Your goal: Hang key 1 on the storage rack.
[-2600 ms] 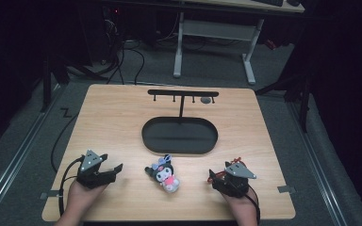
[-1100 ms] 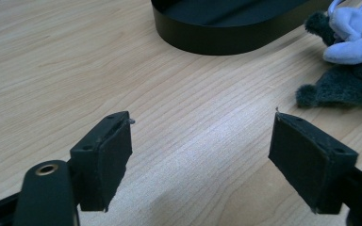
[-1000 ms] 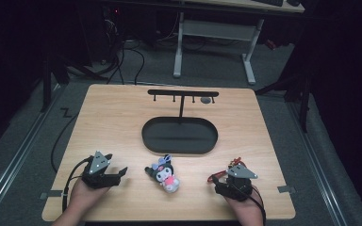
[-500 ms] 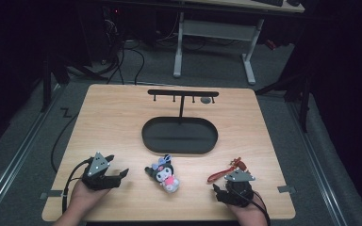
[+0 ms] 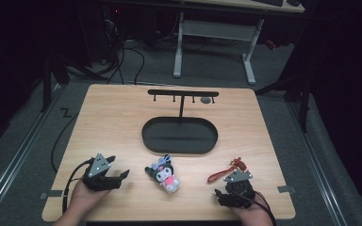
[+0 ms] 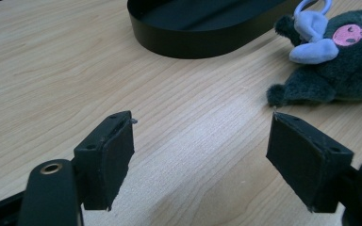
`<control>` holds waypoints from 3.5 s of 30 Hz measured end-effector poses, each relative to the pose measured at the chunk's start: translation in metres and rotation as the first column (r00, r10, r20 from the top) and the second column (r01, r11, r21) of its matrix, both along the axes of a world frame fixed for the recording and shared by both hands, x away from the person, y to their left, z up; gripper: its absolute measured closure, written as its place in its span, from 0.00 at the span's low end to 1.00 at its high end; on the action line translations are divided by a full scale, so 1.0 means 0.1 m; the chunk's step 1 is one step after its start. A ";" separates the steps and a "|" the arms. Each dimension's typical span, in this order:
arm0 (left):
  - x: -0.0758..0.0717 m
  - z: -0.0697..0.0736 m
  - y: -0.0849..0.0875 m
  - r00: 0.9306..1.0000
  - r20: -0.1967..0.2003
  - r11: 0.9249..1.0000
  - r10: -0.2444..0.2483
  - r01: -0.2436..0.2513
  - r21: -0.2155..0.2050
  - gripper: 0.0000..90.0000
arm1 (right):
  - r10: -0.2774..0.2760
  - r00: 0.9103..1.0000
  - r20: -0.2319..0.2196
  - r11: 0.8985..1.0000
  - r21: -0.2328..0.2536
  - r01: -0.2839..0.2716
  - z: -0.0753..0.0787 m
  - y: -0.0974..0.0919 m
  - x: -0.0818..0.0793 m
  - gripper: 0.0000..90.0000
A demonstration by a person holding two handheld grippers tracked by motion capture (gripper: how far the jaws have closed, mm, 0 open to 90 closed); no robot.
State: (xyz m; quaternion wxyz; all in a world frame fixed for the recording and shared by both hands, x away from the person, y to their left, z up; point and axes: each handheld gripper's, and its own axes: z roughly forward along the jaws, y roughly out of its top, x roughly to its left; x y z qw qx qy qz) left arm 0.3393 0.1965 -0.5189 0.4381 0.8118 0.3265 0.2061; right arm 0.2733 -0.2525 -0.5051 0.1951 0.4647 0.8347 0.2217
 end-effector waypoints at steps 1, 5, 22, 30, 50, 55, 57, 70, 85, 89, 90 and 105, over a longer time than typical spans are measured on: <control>0.00 0.00 0.00 1.000 0.000 1.000 -0.002 0.002 -0.003 0.27 | -0.002 1.000 -0.008 1.000 0.003 0.002 0.00 -0.01 0.01 0.30; -0.01 -0.01 -0.01 1.000 -0.004 1.000 -0.004 0.004 0.004 0.27 | -0.021 0.999 -0.038 1.000 -0.007 0.020 0.02 -0.07 0.05 0.30; -0.06 0.01 0.00 1.000 0.017 1.000 -0.019 0.018 0.023 0.27 | -0.041 0.994 -0.106 0.999 -0.037 0.037 0.16 -0.24 0.14 0.31; -0.07 0.00 0.00 1.000 0.025 0.999 -0.015 0.014 0.042 0.27 | -0.040 0.990 -0.133 0.999 -0.030 0.037 0.25 -0.32 0.29 0.27; -0.06 -0.01 -0.02 1.000 0.018 0.998 -0.020 0.019 0.054 0.27 | -0.102 0.986 -0.135 0.987 -0.134 0.084 0.35 -0.49 0.65 0.66; -0.05 -0.01 -0.03 1.000 0.015 0.998 -0.023 0.022 0.056 0.27 | -0.109 0.980 -0.166 0.985 -0.148 0.085 0.33 -0.51 0.77 0.63; -0.05 -0.01 -0.03 1.000 0.012 0.998 -0.025 0.024 0.060 0.27 | -0.114 0.978 -0.172 0.985 -0.150 0.089 0.32 -0.50 0.80 0.62; -0.06 -0.02 -0.01 1.000 0.006 0.998 -0.025 0.025 0.061 0.27 | -0.119 0.970 -0.212 0.977 -0.197 0.077 0.21 -0.46 0.91 0.60; -0.06 -0.03 -0.01 1.000 -0.003 0.997 -0.028 0.028 0.071 0.27 | -0.140 0.957 -0.254 0.985 -0.137 0.108 0.17 -0.57 1.02 0.61; -0.06 -0.04 -0.02 0.999 -0.005 0.997 -0.032 0.032 0.076 0.27 | -0.148 0.955 -0.256 0.986 -0.111 0.123 0.16 -0.60 1.03 0.63; -0.06 -0.04 -0.02 0.999 -0.004 0.996 -0.033 0.033 0.079 0.27 | -0.144 0.956 -0.257 0.988 -0.099 0.122 0.16 -0.61 1.03 0.64; -0.07 -0.04 -0.02 0.999 -0.002 0.996 -0.034 0.034 0.079 0.28 | -0.138 0.951 -0.276 0.980 -0.177 0.091 0.21 -0.52 1.03 0.71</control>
